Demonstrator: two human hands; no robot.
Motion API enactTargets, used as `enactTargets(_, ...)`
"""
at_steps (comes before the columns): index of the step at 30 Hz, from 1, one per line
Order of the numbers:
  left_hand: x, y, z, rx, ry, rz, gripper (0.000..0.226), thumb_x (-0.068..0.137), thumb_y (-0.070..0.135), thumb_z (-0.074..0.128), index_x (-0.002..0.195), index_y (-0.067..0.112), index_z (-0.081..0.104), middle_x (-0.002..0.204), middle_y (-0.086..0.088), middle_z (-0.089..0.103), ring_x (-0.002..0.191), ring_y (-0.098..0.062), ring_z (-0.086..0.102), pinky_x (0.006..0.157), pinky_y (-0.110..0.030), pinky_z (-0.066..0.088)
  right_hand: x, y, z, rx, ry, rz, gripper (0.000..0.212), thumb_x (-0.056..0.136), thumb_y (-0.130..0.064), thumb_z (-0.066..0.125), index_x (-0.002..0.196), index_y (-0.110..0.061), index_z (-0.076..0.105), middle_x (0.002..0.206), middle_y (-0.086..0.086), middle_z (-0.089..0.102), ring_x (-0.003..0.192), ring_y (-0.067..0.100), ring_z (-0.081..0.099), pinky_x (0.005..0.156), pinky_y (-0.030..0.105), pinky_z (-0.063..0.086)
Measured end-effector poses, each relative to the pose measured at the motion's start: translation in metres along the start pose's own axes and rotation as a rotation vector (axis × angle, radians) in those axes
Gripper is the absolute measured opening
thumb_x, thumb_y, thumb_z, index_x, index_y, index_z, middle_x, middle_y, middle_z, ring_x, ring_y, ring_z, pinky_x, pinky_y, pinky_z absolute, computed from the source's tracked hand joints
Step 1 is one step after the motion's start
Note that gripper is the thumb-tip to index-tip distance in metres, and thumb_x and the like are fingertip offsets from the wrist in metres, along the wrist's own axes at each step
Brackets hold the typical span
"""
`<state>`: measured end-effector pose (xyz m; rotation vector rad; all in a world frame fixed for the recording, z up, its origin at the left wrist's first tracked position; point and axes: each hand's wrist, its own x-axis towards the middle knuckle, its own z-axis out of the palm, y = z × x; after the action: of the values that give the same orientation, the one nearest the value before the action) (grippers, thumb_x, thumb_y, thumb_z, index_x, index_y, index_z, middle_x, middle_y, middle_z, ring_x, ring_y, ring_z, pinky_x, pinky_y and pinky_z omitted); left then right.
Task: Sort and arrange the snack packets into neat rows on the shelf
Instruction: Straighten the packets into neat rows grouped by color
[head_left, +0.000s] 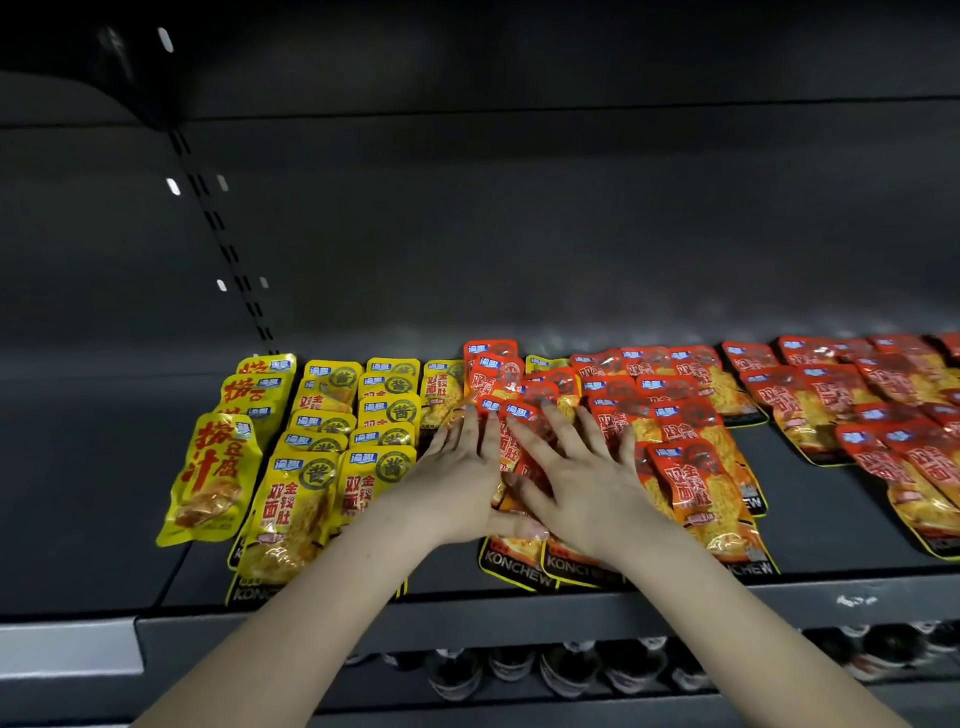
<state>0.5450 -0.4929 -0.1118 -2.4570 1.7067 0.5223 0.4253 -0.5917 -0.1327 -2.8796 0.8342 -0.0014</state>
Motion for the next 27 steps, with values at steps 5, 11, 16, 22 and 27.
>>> enactTargets(5, 0.001, 0.008, 0.000, -0.051, 0.003, -0.007, 0.119, 0.076, 0.075, 0.047, 0.145, 0.008, -0.023, 0.151, -0.021, -0.029, 0.144, -0.030, -0.016, 0.116, -0.035, -0.006, 0.000, 0.010, 0.001, -0.003, -0.005, -0.015, 0.059, 0.092, -0.060, 0.021, 0.142, -0.050, -0.008, 0.155, -0.011, -0.020, 0.143, 0.028, -0.016, 0.109, 0.066, -0.007)
enactTargets(11, 0.010, 0.024, -0.001, -0.108, 0.013, 0.022, 0.117, 0.077, 0.072, 0.049, 0.146, 0.009, -0.022, 0.151, -0.020, -0.028, 0.144, -0.030, -0.016, 0.116, -0.034, -0.005, -0.004, 0.030, -0.004, 0.013, -0.013, -0.004, 0.058, 0.092, -0.061, 0.020, 0.142, -0.052, -0.007, 0.155, -0.014, -0.018, 0.144, 0.027, -0.011, 0.108, 0.067, -0.006)
enactTargets(16, 0.018, 0.040, -0.002, -0.112, 0.019, 0.034, 0.117, 0.078, 0.071, 0.049, 0.146, 0.008, -0.022, 0.152, -0.021, -0.027, 0.144, -0.030, -0.014, 0.116, -0.034, -0.003, -0.008, 0.047, -0.007, 0.015, -0.009, -0.003, 0.058, 0.092, -0.059, 0.021, 0.142, -0.052, -0.007, 0.155, -0.014, -0.018, 0.144, 0.027, -0.010, 0.108, 0.066, -0.006)
enactTargets(22, 0.026, 0.058, -0.004, -0.127, 0.024, 0.033, 0.116, 0.079, 0.069, 0.050, 0.146, 0.008, -0.022, 0.152, -0.021, -0.027, 0.144, -0.031, -0.015, 0.116, -0.034, -0.003, -0.010, 0.067, -0.010, 0.012, -0.005, 0.004, 0.058, 0.092, -0.060, 0.021, 0.142, -0.052, -0.007, 0.155, -0.014, -0.018, 0.145, 0.026, -0.010, 0.109, 0.066, -0.006)
enactTargets(27, 0.032, 0.073, -0.005, -0.143, 0.034, 0.034, 0.115, 0.080, 0.068, 0.052, 0.146, 0.008, -0.021, 0.152, -0.021, -0.026, 0.144, -0.030, -0.014, 0.116, -0.033, -0.003, -0.014, 0.081, -0.011, 0.018, 0.000, 0.009, 0.057, 0.093, -0.060, 0.022, 0.143, -0.052, -0.005, 0.155, -0.014, -0.017, 0.145, 0.026, -0.009, 0.109, 0.066, -0.005)
